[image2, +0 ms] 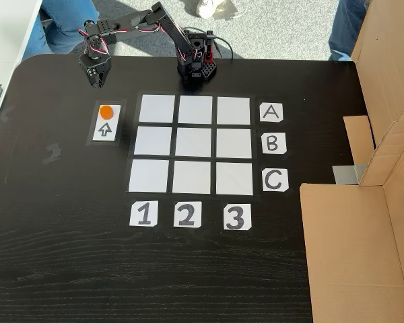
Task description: Pick up the round, orange token and place it in the grid on square A2.
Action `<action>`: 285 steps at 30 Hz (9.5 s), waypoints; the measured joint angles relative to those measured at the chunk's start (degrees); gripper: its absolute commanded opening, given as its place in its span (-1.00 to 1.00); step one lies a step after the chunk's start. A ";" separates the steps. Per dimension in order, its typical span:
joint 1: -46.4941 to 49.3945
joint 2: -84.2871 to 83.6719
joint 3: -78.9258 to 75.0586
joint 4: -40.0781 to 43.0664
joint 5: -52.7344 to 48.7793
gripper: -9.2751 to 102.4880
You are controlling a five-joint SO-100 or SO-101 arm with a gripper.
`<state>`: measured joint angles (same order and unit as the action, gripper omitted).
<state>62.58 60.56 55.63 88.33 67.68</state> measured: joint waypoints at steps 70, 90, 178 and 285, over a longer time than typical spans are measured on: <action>-9.40 -12.30 1.85 -6.86 -9.23 -0.83; -0.97 8.00 14.41 -14.24 -15.21 -0.83; -65.39 78.05 97.38 -16.96 -51.86 -0.84; 32.08 129.64 119.44 -50.54 9.58 -0.82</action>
<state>94.66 190.20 175.08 37.79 77.26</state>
